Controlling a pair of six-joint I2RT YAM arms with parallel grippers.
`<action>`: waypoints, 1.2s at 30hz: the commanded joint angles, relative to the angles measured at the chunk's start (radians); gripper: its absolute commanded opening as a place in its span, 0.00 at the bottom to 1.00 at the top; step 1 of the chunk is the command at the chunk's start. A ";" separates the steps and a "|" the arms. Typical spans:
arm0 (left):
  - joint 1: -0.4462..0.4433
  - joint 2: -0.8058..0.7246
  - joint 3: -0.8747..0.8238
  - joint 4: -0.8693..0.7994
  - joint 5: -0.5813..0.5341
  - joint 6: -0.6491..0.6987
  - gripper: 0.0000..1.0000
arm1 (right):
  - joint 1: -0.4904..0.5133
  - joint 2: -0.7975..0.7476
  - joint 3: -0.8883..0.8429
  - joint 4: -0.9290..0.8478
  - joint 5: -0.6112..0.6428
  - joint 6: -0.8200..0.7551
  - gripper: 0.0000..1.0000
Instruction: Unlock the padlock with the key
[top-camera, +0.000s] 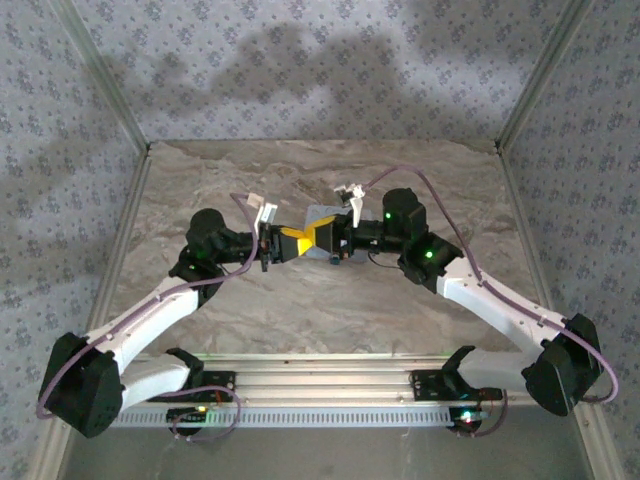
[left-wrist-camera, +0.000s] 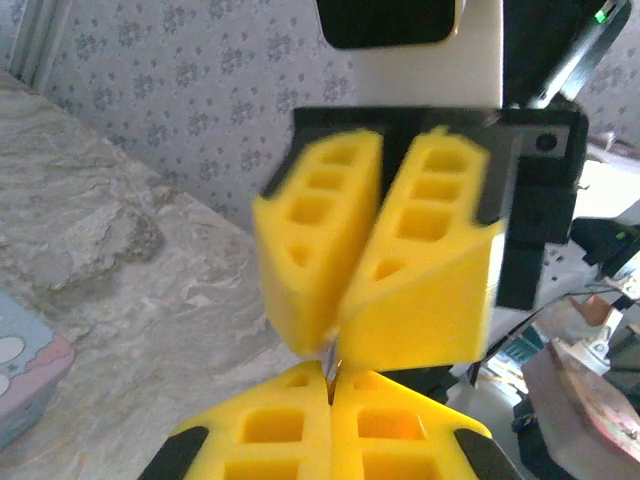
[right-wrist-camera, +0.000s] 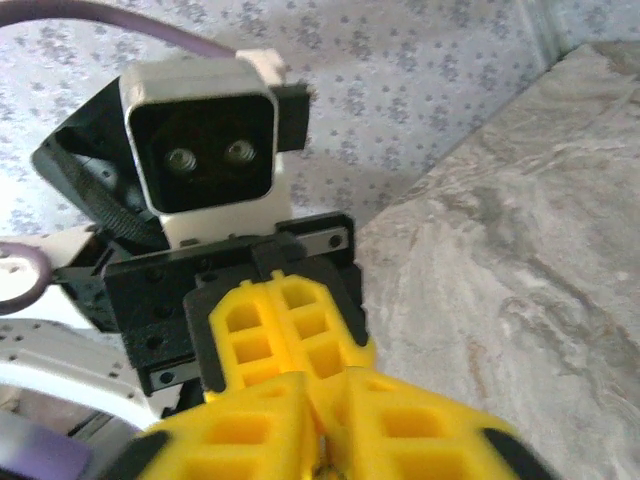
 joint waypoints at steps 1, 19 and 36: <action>-0.006 -0.029 0.001 -0.104 -0.038 0.102 0.00 | -0.009 -0.046 0.007 -0.033 0.096 0.019 0.26; -0.004 -0.133 -0.128 -0.522 -0.424 0.238 0.00 | 0.225 0.091 -0.093 -0.490 0.973 0.422 0.59; 0.000 -0.159 -0.235 -0.563 -0.444 0.258 0.00 | 0.230 0.596 0.168 -0.525 1.147 0.482 0.51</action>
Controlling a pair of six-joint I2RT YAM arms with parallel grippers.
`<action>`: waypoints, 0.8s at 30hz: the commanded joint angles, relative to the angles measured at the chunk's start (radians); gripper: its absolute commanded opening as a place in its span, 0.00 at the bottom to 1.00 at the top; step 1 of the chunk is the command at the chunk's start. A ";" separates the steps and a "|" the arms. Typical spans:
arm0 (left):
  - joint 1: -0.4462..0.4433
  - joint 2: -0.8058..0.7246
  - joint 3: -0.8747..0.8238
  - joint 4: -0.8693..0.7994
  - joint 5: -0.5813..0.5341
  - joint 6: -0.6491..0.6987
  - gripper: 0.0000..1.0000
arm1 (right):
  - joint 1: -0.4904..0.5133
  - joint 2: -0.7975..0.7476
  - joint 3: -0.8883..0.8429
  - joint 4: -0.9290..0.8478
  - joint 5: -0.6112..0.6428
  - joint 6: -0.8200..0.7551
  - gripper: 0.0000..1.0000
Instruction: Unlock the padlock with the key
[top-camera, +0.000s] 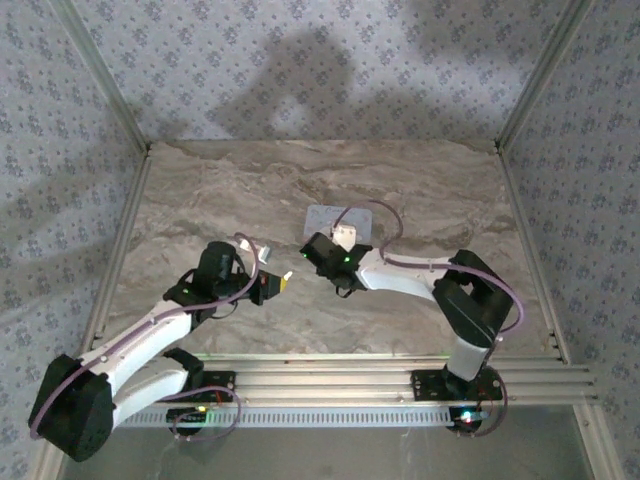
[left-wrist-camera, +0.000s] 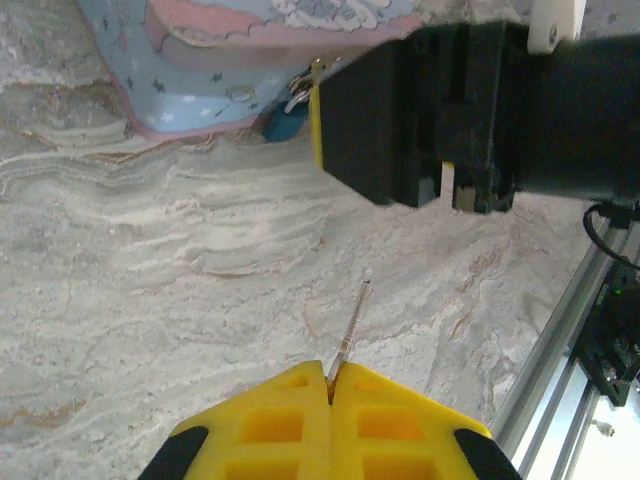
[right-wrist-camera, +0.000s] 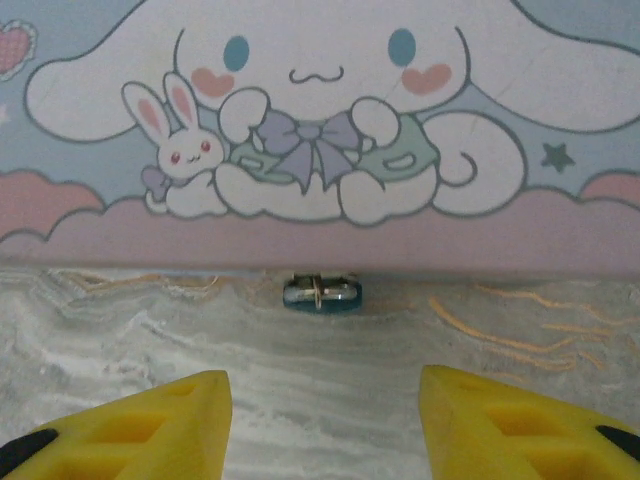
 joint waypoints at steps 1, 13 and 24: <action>-0.001 -0.025 -0.024 0.021 -0.007 0.002 0.00 | -0.008 0.064 0.046 -0.017 0.075 0.034 0.50; -0.001 -0.071 -0.076 0.040 0.005 0.006 0.00 | -0.069 0.191 0.093 0.021 0.052 0.031 0.40; -0.001 -0.107 -0.097 0.043 -0.007 0.026 0.00 | -0.106 0.154 0.155 -0.040 -0.057 -0.062 0.08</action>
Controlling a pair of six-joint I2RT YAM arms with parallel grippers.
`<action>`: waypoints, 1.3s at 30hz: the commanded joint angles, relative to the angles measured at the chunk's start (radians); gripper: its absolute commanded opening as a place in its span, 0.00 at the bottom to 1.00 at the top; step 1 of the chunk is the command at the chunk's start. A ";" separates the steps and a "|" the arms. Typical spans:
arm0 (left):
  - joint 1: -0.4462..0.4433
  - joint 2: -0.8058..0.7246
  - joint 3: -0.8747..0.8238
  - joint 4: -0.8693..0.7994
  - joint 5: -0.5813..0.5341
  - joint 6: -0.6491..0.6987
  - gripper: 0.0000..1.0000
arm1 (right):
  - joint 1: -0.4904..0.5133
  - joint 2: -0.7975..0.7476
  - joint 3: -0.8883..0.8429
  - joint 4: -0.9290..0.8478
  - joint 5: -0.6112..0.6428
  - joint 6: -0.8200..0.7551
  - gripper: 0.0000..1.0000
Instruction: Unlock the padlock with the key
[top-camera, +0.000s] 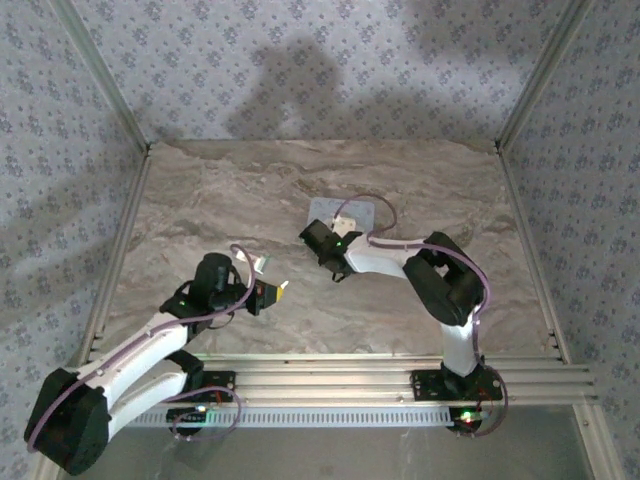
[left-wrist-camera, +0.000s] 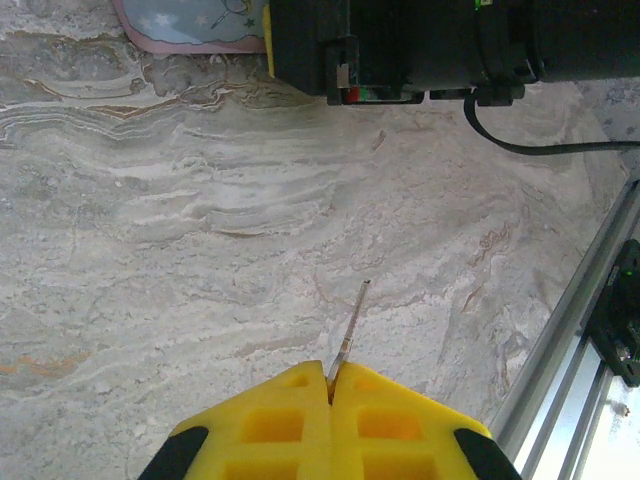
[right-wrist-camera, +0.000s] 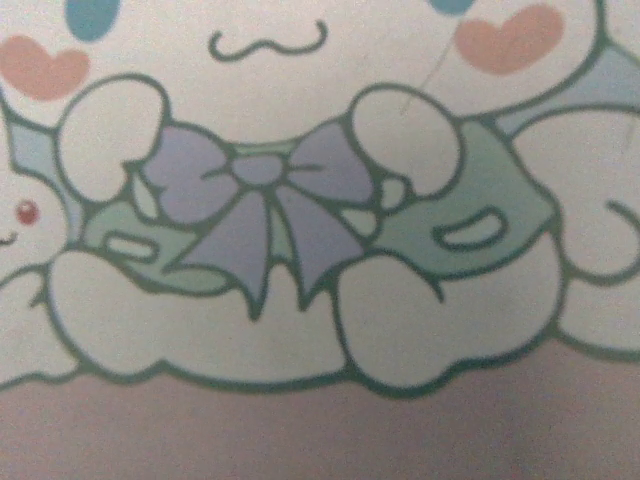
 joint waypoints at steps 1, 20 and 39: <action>-0.003 -0.019 -0.001 0.019 -0.004 0.029 0.00 | -0.009 -0.041 0.043 -0.066 -0.058 -0.062 0.06; -0.033 0.145 0.060 0.247 0.060 0.051 0.00 | -0.077 -0.228 0.118 -0.237 -0.641 -0.087 0.00; -0.039 0.487 0.238 0.437 0.193 0.089 0.00 | -0.189 -0.404 -0.042 -0.136 -0.878 0.066 0.00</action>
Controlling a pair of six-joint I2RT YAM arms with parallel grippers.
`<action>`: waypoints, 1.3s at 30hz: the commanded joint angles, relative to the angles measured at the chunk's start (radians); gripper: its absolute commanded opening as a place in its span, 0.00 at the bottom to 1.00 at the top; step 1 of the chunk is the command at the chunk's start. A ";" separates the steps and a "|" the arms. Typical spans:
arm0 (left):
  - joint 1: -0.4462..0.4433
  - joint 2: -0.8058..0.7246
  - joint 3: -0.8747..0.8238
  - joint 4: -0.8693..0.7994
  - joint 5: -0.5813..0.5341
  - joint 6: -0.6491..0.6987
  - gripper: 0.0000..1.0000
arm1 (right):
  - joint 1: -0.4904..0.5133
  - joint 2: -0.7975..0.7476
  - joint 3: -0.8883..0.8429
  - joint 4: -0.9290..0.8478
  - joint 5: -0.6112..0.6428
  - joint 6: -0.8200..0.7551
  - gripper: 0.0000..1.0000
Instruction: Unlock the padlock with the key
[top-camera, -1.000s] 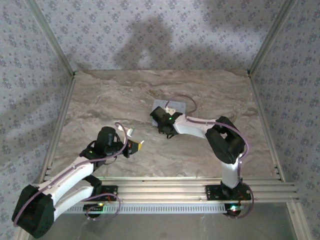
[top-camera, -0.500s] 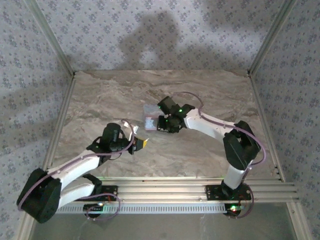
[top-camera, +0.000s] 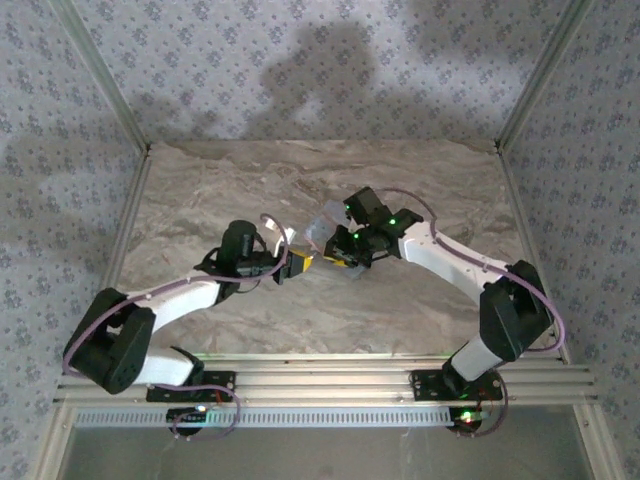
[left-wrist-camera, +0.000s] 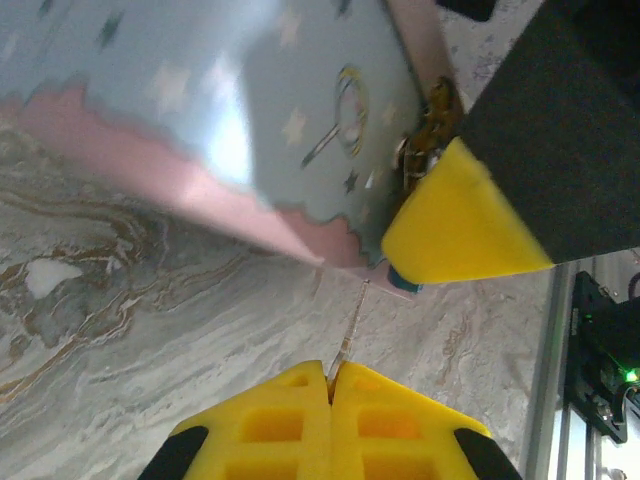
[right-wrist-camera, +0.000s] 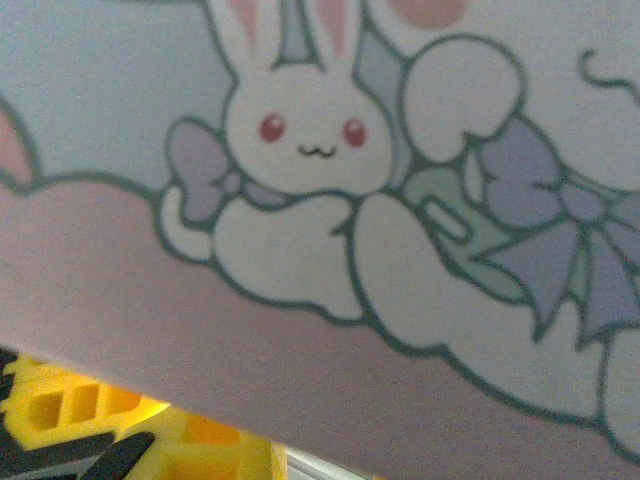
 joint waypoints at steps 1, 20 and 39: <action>-0.012 0.014 -0.001 0.069 0.050 0.026 0.00 | -0.013 -0.022 -0.008 0.072 -0.058 0.042 0.00; -0.049 0.078 -0.080 0.287 -0.031 -0.040 0.00 | -0.049 0.006 -0.017 0.131 -0.136 0.105 0.00; -0.060 0.117 -0.069 0.376 -0.045 -0.081 0.00 | -0.040 0.000 -0.021 0.130 -0.125 0.111 0.00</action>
